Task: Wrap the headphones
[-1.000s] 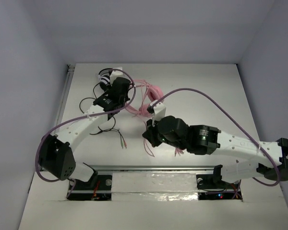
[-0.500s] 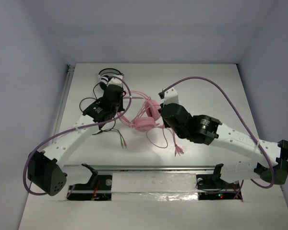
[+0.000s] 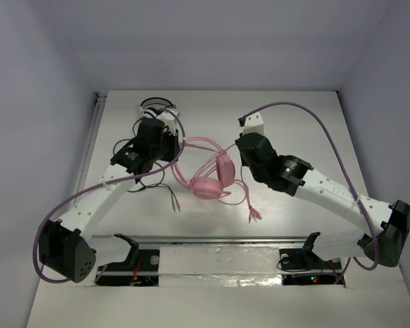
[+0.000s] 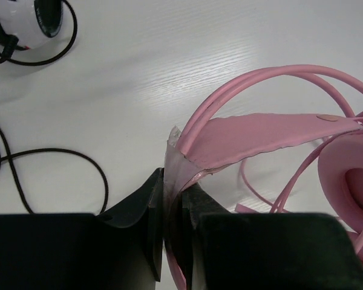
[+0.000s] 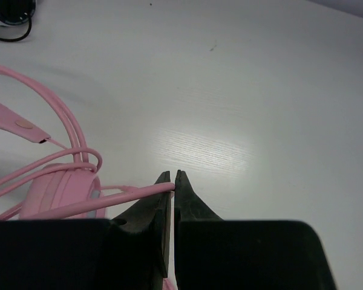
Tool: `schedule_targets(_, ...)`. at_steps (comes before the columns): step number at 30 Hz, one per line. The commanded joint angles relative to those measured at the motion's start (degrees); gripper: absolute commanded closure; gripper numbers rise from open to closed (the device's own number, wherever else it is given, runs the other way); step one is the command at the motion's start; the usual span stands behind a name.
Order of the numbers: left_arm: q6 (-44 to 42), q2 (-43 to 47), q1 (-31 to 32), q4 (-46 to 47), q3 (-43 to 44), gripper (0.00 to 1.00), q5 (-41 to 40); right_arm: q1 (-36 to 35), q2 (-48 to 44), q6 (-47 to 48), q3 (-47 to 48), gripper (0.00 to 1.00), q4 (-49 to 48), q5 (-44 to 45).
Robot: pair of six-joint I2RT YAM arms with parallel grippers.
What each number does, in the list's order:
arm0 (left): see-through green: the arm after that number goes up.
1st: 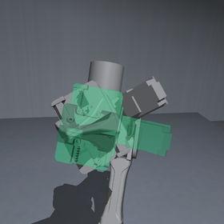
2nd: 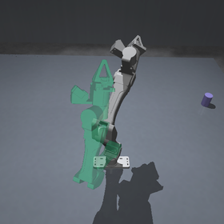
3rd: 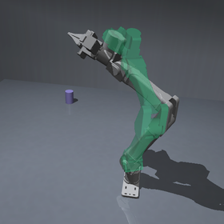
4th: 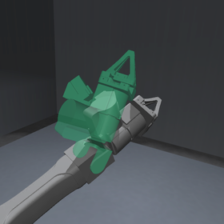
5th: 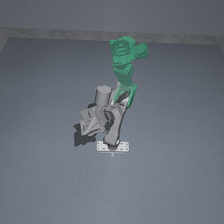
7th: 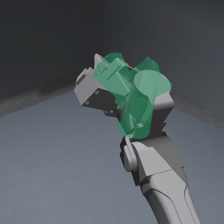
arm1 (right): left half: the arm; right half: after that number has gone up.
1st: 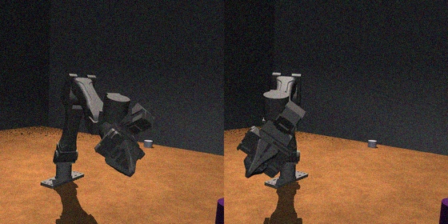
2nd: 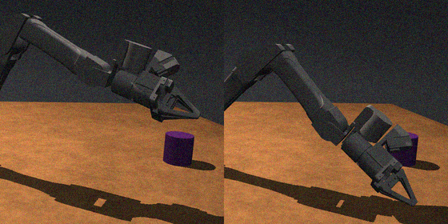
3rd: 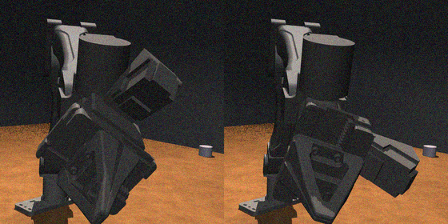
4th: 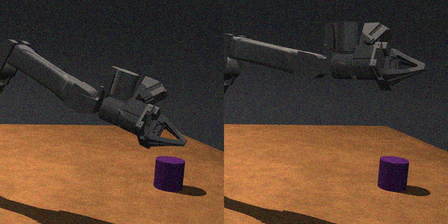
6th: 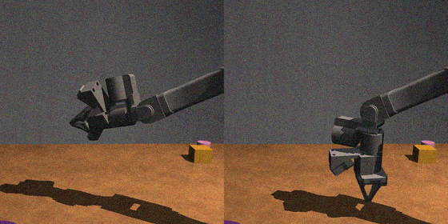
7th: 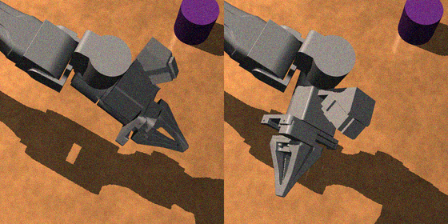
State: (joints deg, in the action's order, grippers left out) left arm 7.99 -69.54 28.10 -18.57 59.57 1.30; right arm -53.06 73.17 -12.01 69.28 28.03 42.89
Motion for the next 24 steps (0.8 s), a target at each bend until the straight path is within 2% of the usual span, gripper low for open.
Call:
schedule_targets(1,3.26,5.2,-4.09,7.58,1.68,1.0,15.29,1.72,-0.92,-0.29,-2.03,1.0,-7.63,-2.81)
schedule_targets(8,4.49,6.08,-9.73,8.02,4.94,1.0,33.12,4.71,-2.15,-1.0,-6.16,1.0,-13.26,-15.62)
schedule_targets(18,3.52,3.71,-9.73,5.64,7.31,1.0,40.26,10.77,-5.84,-2.4,-8.89,0.96,-20.03,-28.91)
schedule_targets(21,7.2,4.23,-10.95,10.28,8.02,1.0,42.98,11.57,-6.37,-4.24,-11.35,0.94,-23.19,-32.95)
schedule_targets(24,12.64,3.97,-11.57,13.72,11.0,1.0,44.4,12.72,-6.63,-7.67,-16.18,0.86,-29.5,-38.39)
